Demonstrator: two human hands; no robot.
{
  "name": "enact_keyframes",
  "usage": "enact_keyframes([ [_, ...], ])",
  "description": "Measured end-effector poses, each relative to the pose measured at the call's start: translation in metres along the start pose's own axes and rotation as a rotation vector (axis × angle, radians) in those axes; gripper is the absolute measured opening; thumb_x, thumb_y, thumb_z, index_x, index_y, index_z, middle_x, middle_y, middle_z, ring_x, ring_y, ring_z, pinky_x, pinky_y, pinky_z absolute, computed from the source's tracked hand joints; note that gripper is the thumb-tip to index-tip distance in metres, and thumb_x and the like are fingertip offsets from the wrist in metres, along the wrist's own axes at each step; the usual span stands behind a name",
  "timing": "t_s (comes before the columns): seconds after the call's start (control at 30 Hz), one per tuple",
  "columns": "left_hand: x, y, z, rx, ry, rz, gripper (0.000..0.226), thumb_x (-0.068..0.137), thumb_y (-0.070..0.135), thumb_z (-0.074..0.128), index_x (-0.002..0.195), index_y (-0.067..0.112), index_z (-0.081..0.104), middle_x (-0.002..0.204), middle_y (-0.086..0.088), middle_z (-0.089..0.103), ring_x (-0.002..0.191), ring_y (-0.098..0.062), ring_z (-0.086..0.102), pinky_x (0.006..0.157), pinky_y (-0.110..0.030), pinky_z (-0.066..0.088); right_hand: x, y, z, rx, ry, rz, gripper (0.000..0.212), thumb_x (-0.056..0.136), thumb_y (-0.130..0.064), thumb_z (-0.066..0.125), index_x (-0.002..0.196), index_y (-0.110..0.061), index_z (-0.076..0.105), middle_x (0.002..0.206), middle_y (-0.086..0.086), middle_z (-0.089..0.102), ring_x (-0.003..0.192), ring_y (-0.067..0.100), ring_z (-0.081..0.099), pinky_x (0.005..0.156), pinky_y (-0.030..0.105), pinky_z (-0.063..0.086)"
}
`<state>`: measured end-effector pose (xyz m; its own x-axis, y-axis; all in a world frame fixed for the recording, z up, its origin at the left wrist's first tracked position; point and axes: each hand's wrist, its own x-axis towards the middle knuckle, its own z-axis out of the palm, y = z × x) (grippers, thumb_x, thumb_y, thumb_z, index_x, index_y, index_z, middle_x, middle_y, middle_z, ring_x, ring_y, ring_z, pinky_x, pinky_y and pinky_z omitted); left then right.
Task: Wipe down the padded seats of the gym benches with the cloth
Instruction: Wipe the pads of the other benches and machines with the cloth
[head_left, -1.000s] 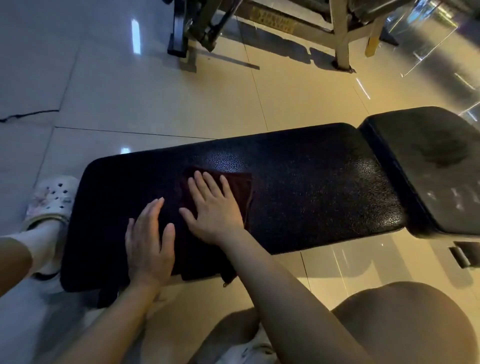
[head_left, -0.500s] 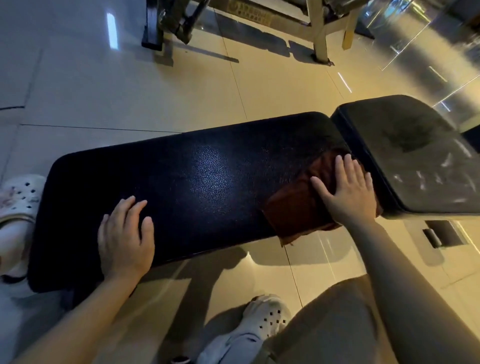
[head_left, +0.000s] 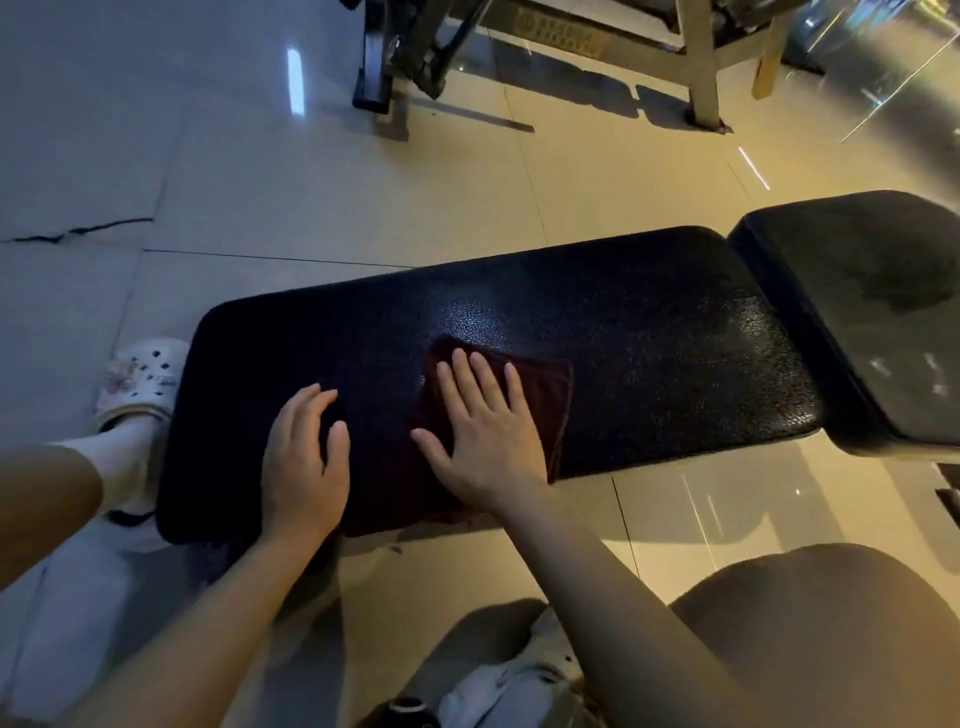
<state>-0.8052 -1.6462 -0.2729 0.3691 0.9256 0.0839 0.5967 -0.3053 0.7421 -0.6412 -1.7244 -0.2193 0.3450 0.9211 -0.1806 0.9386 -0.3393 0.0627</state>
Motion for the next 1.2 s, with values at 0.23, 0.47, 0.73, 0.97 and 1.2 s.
enact_keyframes([
  [0.23, -0.007, -0.035, -0.022, 0.188, 0.032, -0.244, 0.037, 0.098, 0.018, 0.049, 0.134, 0.008, 0.050, 0.144, -0.014, 0.041, 0.130, -0.035, 0.041, 0.113, -0.057, 0.024, 0.007, -0.005, -0.003, -0.016, -0.033, 0.020, 0.078, 0.094, -0.067, 0.009, 0.156, -0.020, -0.003, 0.163, 0.001, -0.011, 0.150, 0.017, -0.013, 0.118, 0.039, -0.014],
  [0.47, -0.009, -0.034, -0.016, 0.117, -0.005, -0.314, 0.040, 0.098, 0.023, 0.051, 0.136, 0.009, 0.049, 0.147, -0.014, 0.036, 0.137, -0.033, 0.031, 0.117, -0.055, 0.013, 0.019, 0.091, -0.032, -0.060, -0.011, 0.323, 0.074, 0.098, -0.060, 0.017, 0.157, -0.017, 0.002, 0.164, 0.004, -0.004, 0.151, 0.018, -0.007, 0.121, 0.041, -0.008],
  [0.73, -0.001, 0.000, -0.016, 0.038, 0.047, -0.214, 0.036, 0.096, 0.024, 0.054, 0.130, 0.014, 0.054, 0.138, -0.008, 0.047, 0.131, -0.027, 0.041, 0.114, -0.052, 0.017, 0.012, 0.085, -0.025, 0.043, 0.162, 0.198, 0.080, 0.088, -0.065, 0.005, 0.156, -0.023, 0.017, 0.163, 0.001, 0.015, 0.151, 0.016, 0.006, 0.120, 0.039, -0.009],
  [0.97, 0.007, 0.065, 0.019, -0.008, -0.169, 0.025, 0.043, 0.093, 0.041, 0.057, 0.131, 0.020, 0.058, 0.128, 0.003, 0.055, 0.120, -0.016, 0.047, 0.098, -0.036, 0.030, 0.023, 0.094, -0.043, 0.208, 0.295, 0.107, 0.051, 0.096, -0.011, 0.050, 0.145, -0.023, 0.044, 0.151, 0.006, 0.041, 0.139, 0.026, 0.035, 0.117, 0.049, 0.022],
  [1.2, 0.021, 0.073, 0.024, 0.051, -0.160, -0.010, 0.022, 0.086, 0.036, 0.069, 0.101, 0.019, 0.067, 0.114, 0.003, 0.053, 0.109, -0.018, 0.046, 0.093, -0.035, 0.035, 0.075, 0.097, -0.069, -0.027, 0.005, -0.119, 0.050, 0.089, -0.005, 0.050, 0.133, -0.028, 0.056, 0.142, -0.003, 0.051, 0.127, 0.024, 0.047, 0.098, 0.040, 0.042],
])
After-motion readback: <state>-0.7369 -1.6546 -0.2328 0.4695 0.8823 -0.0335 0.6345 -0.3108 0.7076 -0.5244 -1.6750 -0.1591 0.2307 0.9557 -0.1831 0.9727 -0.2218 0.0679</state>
